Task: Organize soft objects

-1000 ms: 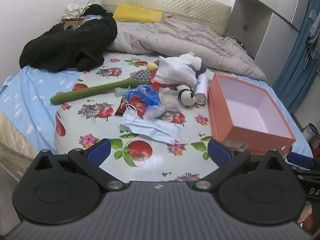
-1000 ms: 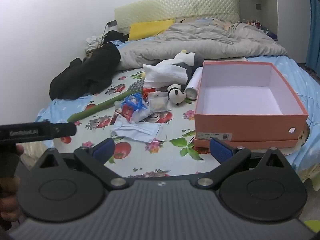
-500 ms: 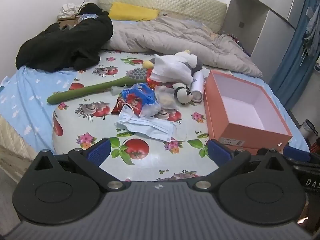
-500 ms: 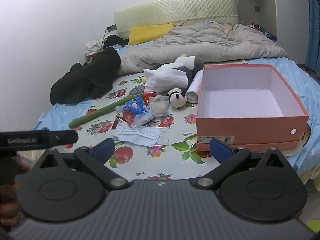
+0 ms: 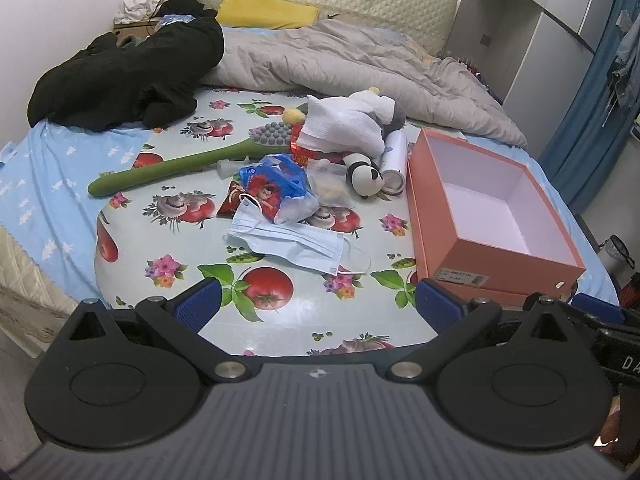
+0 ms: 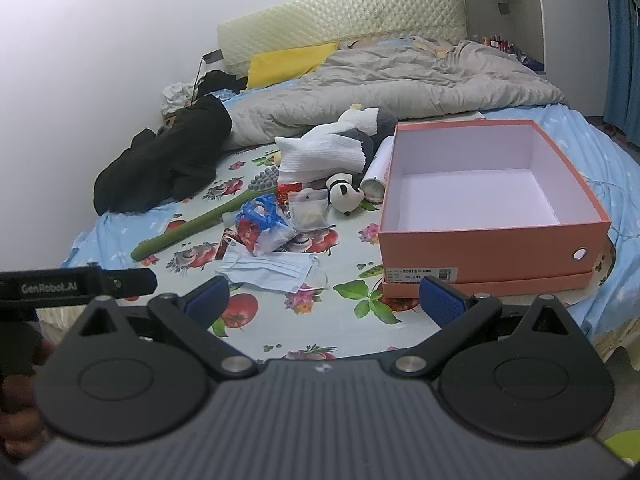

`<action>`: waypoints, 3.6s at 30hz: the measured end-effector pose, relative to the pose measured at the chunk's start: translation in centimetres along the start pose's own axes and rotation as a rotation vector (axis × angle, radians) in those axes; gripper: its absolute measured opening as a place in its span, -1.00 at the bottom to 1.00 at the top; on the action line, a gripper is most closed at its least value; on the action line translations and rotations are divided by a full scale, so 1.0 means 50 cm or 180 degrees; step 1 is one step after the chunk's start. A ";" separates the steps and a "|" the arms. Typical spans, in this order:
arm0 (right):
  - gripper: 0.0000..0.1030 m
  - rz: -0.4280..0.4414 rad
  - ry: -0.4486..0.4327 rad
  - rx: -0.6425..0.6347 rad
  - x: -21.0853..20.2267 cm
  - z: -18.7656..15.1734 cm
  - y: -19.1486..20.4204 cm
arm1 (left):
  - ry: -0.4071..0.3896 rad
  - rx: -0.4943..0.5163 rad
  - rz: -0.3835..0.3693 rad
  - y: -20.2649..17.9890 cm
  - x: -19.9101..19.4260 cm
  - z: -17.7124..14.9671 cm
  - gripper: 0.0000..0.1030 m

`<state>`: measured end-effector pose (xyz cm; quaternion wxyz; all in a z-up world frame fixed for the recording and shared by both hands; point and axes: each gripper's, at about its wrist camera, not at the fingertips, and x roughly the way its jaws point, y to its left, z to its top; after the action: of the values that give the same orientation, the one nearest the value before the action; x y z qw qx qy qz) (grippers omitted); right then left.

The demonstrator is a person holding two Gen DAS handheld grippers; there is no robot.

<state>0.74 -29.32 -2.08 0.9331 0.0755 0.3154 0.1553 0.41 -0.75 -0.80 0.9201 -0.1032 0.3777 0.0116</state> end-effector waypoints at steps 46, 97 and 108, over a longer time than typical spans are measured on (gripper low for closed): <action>1.00 0.0160 0.0044 0.0149 0.046 -0.009 -0.025 | -0.0007 -0.0256 0.0101 0.013 0.052 -0.021 1.00; 0.39 0.0155 0.0519 -0.0109 0.611 0.115 0.049 | 0.0603 -0.1355 -0.0316 0.192 0.534 0.019 0.67; 0.38 -0.0040 0.0659 -0.0086 0.742 0.133 0.055 | 0.0401 -0.1219 -0.0299 0.161 0.572 0.033 0.40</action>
<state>32.09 -14.52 -17.14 0.8974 0.0446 0.4084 0.1607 21.17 5.83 -21.07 0.8577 -0.2943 0.4202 0.0337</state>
